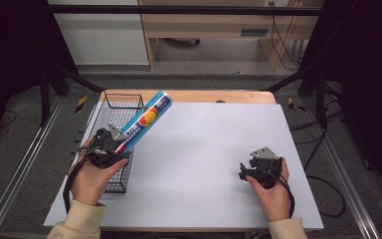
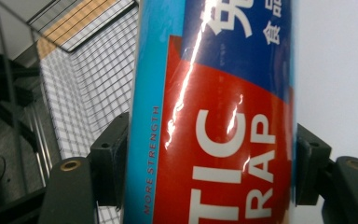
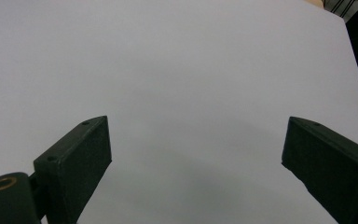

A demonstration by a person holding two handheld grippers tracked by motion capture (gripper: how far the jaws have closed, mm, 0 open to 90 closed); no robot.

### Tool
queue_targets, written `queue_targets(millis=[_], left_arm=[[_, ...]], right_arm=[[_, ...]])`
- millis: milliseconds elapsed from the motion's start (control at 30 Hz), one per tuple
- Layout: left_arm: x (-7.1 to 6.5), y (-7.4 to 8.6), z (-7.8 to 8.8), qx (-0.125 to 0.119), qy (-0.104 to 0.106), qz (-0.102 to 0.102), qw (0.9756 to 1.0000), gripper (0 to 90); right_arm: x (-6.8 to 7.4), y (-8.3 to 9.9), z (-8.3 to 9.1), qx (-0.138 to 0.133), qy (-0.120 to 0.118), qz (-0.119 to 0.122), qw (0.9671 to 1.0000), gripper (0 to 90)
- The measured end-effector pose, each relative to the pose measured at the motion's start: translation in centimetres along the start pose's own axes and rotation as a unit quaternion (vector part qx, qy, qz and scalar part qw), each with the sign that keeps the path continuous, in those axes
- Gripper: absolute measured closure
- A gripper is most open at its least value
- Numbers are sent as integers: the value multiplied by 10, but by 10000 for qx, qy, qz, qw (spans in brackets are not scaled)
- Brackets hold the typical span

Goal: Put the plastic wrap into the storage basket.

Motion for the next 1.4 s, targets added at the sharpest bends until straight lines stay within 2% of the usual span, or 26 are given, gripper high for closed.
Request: queue_targets(millis=[133, 167, 233, 500, 700, 1033, 1100, 1167, 1267, 1400], left_arm=[[3, 10, 3, 81, -53, 203, 9997, 310], [3, 12, 4, 108, -94, 241, 9996, 310], [3, 16, 4, 162, -141, 308, 9993, 310], [2, 27, 6, 190, -130, 537, 9983, 311], [4, 32, 8, 183, -145, 678, 9974, 312], [8, 43, 10, 252, -149, 807, 9963, 313], [9, 45, 10, 312, -168, 809, 9961, 314], [10, 48, 10, 358, -216, 842, 9956, 314], [10, 51, 9, 436, -232, 833, 9953, 314], [11, 53, 11, 586, -332, 706, 9952, 315]], right_arm=[[0, 0, 1, -2, -73, -45, 10000, 86], [-1, 0, 1, -31, -84, 21, 10000, 86], [-2, 0, 3, -17, -108, -160, 9998, 87], [-1, -2, 5, -124, -134, -7, 9998, 89], [0, -2, 6, -111, -128, -36, 9998, 89], [1, -1, 6, -53, -137, -100, 9998, 91], [0, -1, 6, -95, -137, -9, 9999, 91], [1, -1, 6, -47, -139, -104, 9998, 93], [0, -1, 6, -91, -138, -51, 9998, 95], [0, -1, 6, -78, -143, -44, 9999, 95]])
Point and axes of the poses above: each handheld gripper's, and its own axes: z roughly backward along the jaws, y roughly out of its underside, x roughly to its left, the point moved 8 cm from there along -z, roughly forward along the jaws, and after that the axes turned 14 degrees about -z, right-handed, at the moved point
